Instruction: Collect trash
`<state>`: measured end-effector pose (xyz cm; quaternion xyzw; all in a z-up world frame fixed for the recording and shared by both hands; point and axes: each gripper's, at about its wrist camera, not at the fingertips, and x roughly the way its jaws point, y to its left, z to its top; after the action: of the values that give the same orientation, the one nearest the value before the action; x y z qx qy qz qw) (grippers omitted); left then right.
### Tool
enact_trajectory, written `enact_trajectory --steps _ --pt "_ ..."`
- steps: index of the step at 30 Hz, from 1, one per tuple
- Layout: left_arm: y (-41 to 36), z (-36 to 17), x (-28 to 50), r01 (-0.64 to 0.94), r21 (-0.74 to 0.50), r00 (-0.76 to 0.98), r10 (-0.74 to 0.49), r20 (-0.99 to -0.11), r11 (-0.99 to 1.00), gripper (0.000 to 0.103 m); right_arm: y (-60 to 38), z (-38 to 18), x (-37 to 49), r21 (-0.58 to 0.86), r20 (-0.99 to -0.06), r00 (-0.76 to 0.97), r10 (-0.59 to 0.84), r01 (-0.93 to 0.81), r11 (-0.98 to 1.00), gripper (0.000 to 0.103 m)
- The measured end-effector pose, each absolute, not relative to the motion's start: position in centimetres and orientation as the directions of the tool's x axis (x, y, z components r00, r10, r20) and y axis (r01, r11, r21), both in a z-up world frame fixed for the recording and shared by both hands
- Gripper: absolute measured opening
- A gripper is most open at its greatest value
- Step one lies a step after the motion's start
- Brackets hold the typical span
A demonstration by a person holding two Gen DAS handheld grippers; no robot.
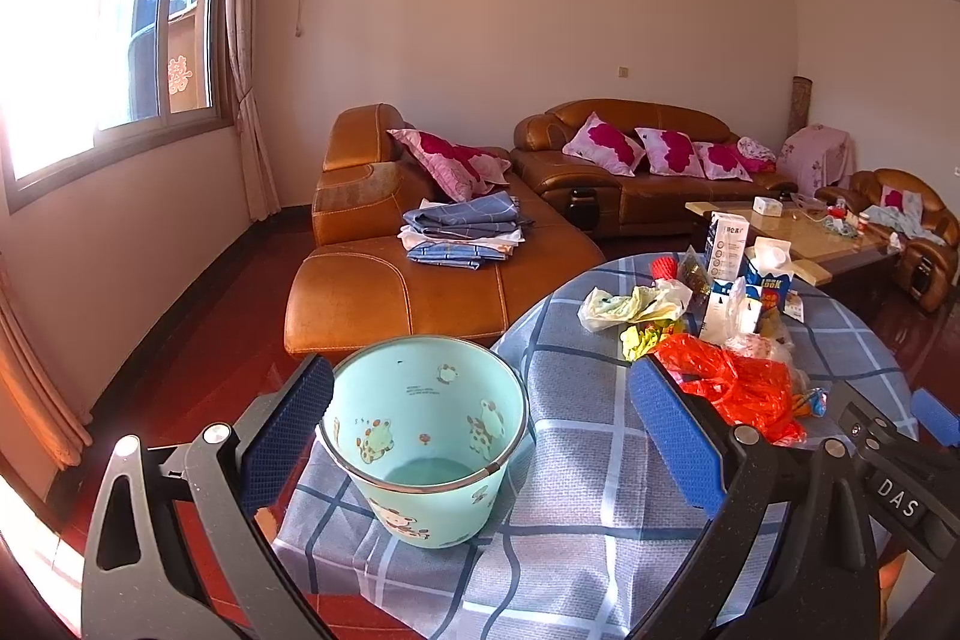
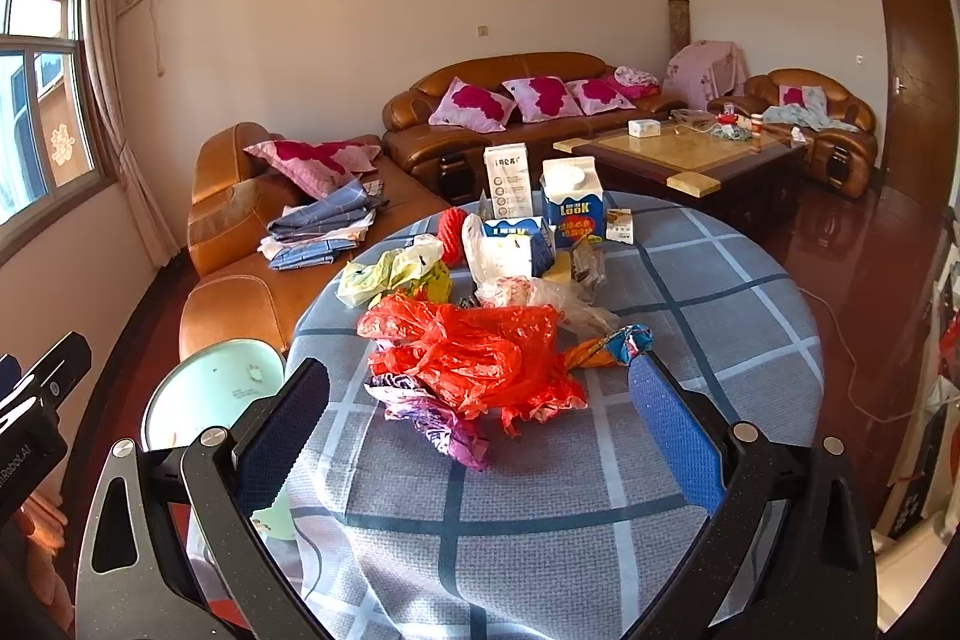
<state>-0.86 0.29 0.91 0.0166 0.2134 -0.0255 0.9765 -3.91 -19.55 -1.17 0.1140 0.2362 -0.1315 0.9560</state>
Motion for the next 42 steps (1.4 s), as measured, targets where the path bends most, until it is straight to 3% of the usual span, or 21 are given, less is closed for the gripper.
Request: enact_trajectory --steps 7,8,9,42 --pt "0.22 0.95 -0.78 0.06 0.018 0.907 -0.047 -0.419 0.998 0.097 -19.46 -1.18 -3.87 0.156 -0.482 0.853 -0.197 0.305 0.939 0.098" --pt "0.2 0.96 -0.81 0.06 0.018 0.907 -0.047 -0.418 0.998 0.097 -19.24 -1.05 -3.79 0.102 -0.467 0.859 -0.21 0.289 0.952 0.098" --pt "0.18 1.0 -0.84 0.061 0.018 0.908 -0.048 -0.417 0.998 0.097 -19.46 -1.2 -3.88 0.155 -0.482 0.853 -0.199 0.306 0.939 0.098" --pt "0.07 0.86 -0.89 0.062 0.018 0.907 -0.049 -0.418 0.998 0.097 -19.47 -1.31 -3.92 0.164 -0.487 0.852 -0.193 0.306 0.938 0.098"
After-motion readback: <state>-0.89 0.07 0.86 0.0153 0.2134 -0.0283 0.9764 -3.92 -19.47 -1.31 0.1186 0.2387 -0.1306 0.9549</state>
